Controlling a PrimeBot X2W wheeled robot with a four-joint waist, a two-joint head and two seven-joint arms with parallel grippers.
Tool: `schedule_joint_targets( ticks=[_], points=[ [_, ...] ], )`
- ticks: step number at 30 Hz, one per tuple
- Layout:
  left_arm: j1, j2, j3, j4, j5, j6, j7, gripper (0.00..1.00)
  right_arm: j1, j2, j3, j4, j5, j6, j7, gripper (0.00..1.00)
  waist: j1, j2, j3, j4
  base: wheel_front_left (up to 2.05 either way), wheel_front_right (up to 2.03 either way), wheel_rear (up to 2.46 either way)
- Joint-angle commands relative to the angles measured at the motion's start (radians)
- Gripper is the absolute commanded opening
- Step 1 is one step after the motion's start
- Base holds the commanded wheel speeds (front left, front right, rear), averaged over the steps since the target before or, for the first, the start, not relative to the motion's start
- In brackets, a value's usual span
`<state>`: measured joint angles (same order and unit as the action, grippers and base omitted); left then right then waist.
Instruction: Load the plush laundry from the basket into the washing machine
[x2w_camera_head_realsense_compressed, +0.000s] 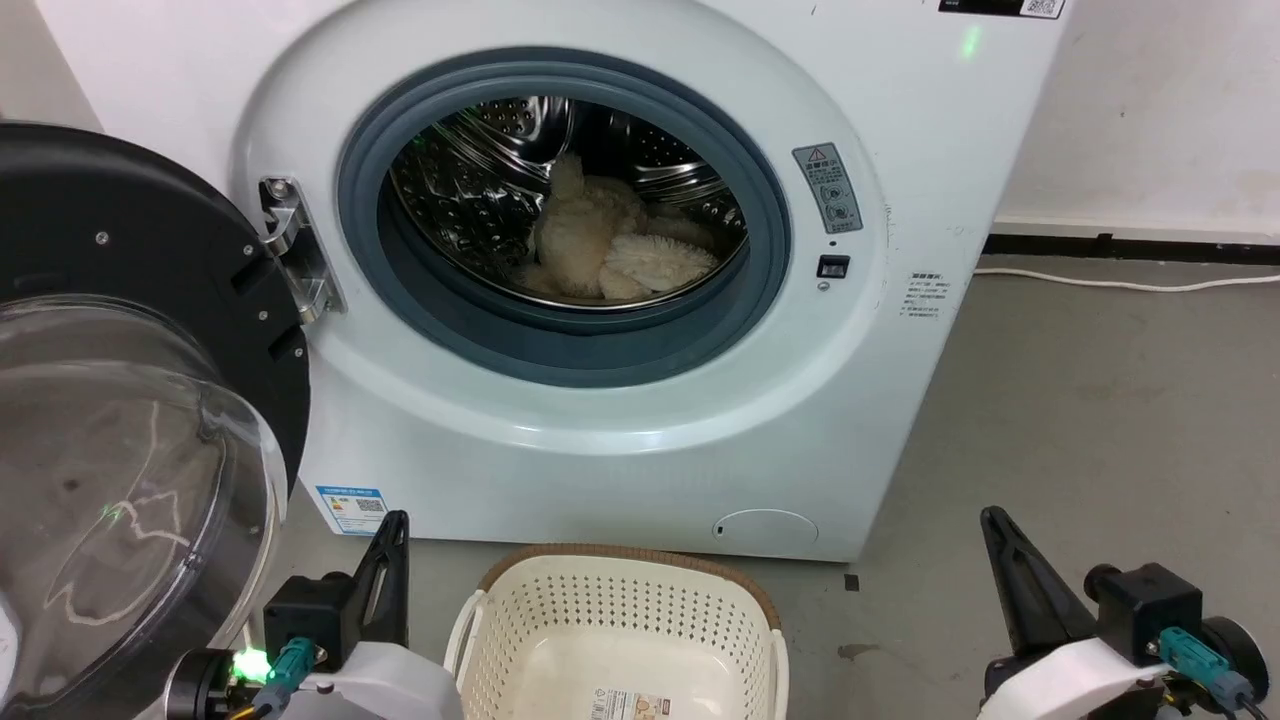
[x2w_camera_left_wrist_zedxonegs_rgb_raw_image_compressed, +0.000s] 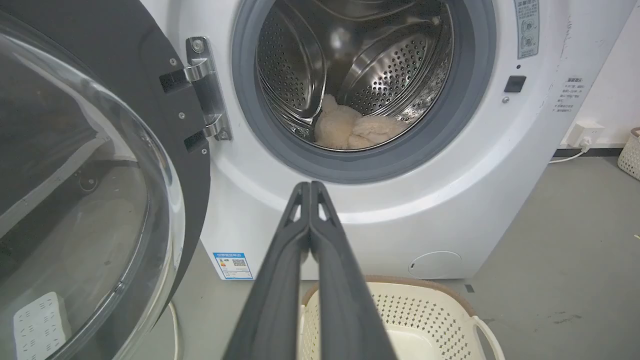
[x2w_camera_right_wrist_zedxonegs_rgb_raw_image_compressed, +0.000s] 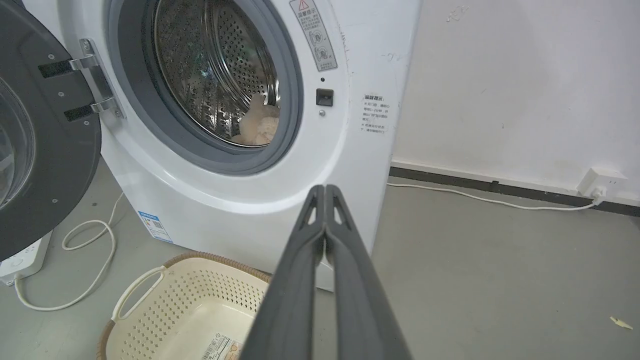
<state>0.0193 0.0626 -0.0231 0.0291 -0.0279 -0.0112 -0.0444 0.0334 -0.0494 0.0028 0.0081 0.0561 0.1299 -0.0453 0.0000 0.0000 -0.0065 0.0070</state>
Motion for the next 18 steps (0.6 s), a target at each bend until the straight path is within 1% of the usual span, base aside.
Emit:
schedule_joint_targets(
  ticks=[1, 18],
  points=[
    [-0.015, -0.004, 0.004, -0.008, 0.008, 0.006, 0.007, 0.0, -0.014, -0.001, -0.002, -0.005, -0.014, 0.001, 0.008, 0.0, 0.0, 0.0, 0.001, -0.001, 0.0, 0.0, 0.0],
    [-0.019, -0.012, 0.022, -0.028, 0.027, 0.011, 0.042, 0.0, -0.032, -0.001, -0.003, -0.008, -0.053, 0.001, 0.043, 0.0, 0.0, 0.0, 0.006, -0.007, 0.0, 0.0, 0.0]
  ],
)
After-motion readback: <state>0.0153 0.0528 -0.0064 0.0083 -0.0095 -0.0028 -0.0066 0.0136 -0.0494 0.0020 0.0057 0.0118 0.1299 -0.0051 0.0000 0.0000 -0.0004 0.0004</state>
